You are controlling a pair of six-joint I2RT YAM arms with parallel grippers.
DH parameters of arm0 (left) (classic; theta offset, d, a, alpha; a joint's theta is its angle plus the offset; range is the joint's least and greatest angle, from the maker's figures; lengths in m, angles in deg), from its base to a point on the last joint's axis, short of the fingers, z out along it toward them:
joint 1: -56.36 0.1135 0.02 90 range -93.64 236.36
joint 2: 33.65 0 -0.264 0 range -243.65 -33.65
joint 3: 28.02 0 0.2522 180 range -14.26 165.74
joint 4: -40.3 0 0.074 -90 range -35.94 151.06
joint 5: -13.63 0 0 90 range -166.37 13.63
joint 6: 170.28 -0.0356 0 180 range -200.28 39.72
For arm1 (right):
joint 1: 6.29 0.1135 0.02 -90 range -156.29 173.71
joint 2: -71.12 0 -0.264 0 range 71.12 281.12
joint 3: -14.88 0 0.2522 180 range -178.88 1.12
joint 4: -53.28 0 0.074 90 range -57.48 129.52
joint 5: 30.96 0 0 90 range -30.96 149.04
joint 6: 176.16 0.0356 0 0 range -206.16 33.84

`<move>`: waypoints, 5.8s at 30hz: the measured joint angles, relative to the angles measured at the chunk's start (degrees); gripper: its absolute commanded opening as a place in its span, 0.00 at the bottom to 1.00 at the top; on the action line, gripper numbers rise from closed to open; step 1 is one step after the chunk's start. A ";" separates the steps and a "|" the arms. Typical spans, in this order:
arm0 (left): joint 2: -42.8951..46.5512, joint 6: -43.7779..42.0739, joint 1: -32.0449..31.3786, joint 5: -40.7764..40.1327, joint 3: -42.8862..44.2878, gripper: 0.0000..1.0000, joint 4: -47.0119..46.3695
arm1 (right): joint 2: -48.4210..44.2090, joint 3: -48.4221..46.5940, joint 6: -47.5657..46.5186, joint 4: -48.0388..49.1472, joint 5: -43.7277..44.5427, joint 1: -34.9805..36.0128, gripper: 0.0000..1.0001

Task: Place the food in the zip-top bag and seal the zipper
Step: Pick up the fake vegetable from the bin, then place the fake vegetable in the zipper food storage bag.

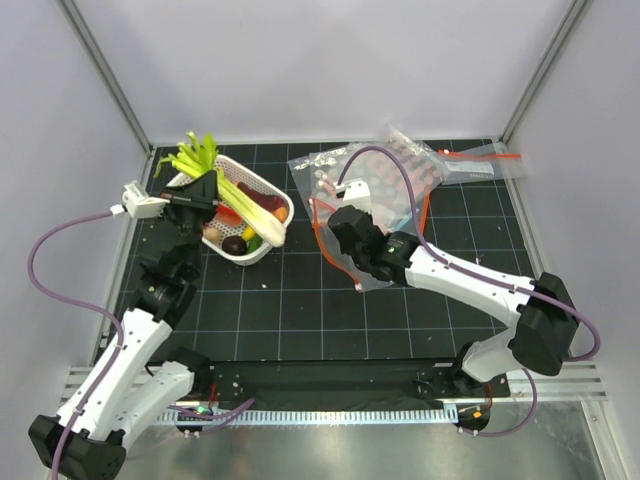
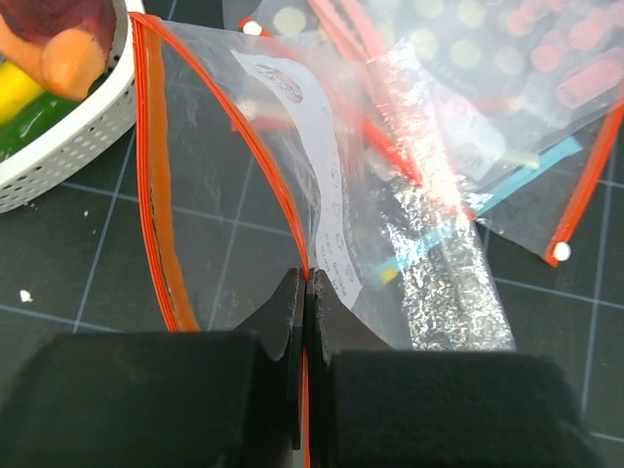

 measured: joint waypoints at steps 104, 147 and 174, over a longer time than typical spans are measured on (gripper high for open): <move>-12.37 -64.39 -23.80 71.41 -14.10 0.00 -47.28 | -17.88 -13.05 11.04 -14.45 -52.43 -14.14 0.01; -8.74 -104.85 -38.45 46.47 -7.04 0.00 -3.30 | -13.57 -16.46 -2.84 -35.04 -41.00 -6.75 0.01; -20.52 -101.88 -37.79 44.98 -1.95 0.00 1.75 | -14.53 -17.64 -3.78 -37.05 -44.54 -4.96 0.01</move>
